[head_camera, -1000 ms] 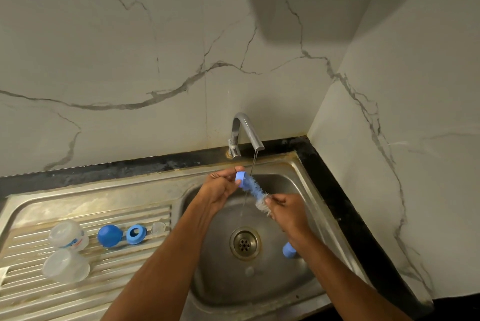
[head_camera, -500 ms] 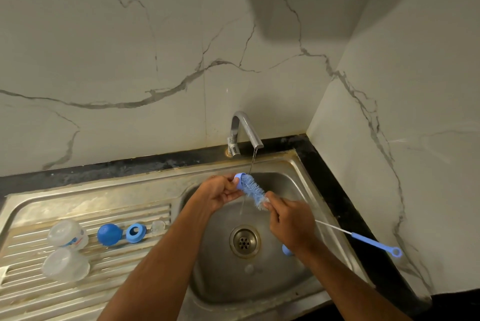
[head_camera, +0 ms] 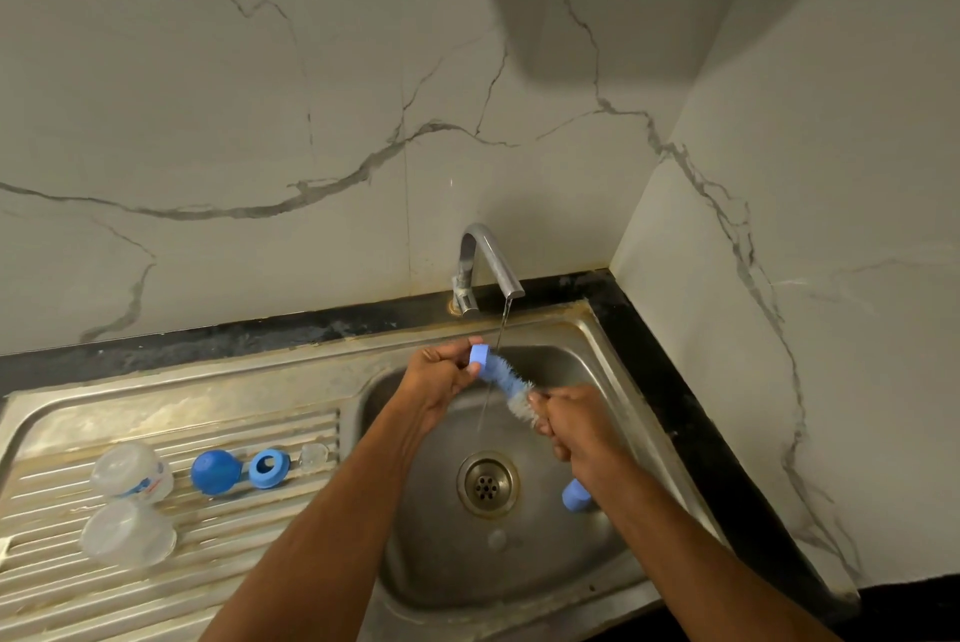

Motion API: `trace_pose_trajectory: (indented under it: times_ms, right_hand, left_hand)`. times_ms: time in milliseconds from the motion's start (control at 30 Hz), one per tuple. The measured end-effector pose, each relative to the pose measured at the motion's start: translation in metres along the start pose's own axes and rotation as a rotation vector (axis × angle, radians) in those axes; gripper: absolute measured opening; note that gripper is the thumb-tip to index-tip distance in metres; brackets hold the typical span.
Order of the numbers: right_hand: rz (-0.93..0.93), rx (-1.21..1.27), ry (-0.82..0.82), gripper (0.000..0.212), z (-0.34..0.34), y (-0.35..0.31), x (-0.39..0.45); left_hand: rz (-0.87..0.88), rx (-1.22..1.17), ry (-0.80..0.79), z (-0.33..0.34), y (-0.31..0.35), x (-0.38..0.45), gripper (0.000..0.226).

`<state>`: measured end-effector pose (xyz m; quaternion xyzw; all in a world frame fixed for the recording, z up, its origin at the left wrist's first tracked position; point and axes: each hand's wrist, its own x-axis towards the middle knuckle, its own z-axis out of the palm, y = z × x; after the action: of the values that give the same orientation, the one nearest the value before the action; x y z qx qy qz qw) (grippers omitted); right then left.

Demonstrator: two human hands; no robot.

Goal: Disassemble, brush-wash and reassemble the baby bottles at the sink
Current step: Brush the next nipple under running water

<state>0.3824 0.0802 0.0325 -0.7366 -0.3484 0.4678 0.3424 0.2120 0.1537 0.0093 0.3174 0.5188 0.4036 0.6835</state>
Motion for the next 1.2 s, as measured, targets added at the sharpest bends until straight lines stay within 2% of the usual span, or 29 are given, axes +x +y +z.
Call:
trace_pose_trajectory:
  times_ms: [100,167,267,333,400,533,667,767,900,1000,1067,1133,1200]
  right_hand:
    - [-0.591,-0.459,0.113,0.013,-0.002,0.004,-0.003]
    - [-0.719,-0.624,0.172,0.018,-0.005,0.007,-0.004]
    - [-0.750,-0.573,0.274,0.020,-0.014,0.010,-0.004]
    - [-0.787,-0.580,0.240,0.027,-0.013,0.009,-0.004]
    - [-0.810,-0.700,0.188,0.033,-0.008,0.009,-0.003]
    - [-0.756,-0.727,0.237,0.027,-0.008,0.007,0.001]
    - [-0.950,-0.779,0.128,0.026,-0.005,0.014,-0.009]
    - [-0.818,-0.747,0.231,0.027,-0.011,0.012,0.001]
    - [-0.944,-0.793,0.130,0.028,-0.007,0.013,-0.004]
    - [-0.844,-0.735,0.206,0.027,-0.013,0.015,0.002]
    - [-0.823,-0.716,0.235,0.027,-0.011,0.017,0.006]
    - [-0.876,-0.737,0.170,0.029,-0.004,0.020,0.002]
    - [-0.834,-0.717,0.158,0.029,-0.005,0.022,0.002]
  left_hand:
    - [-0.112,-0.109,0.055,0.001,-0.003,0.004,0.018]
    - [-0.150,-0.202,0.096,-0.003,-0.003,0.007,0.018]
    - [-0.143,-0.238,0.136,-0.006,-0.002,0.007,0.022]
    - [-0.125,-0.196,0.116,-0.005,-0.006,0.005,0.026]
    - [-0.121,-0.172,0.063,0.001,-0.010,0.002,0.028]
    - [-0.063,-0.037,-0.014,0.006,-0.015,0.000,0.027]
    - [-0.026,0.001,0.041,-0.001,-0.015,0.004,0.035]
    - [0.011,0.073,-0.017,0.004,-0.013,0.001,0.026]
    - [0.008,0.081,0.012,-0.001,-0.018,0.004,0.027]
    - [0.023,0.119,-0.022,0.000,-0.018,0.004,0.027]
    - [0.015,0.062,-0.033,0.003,-0.018,0.000,0.028]
    - [-0.003,-0.028,-0.044,0.003,-0.018,-0.004,0.025]
    - [-0.037,-0.065,-0.049,0.001,-0.019,-0.002,0.027]
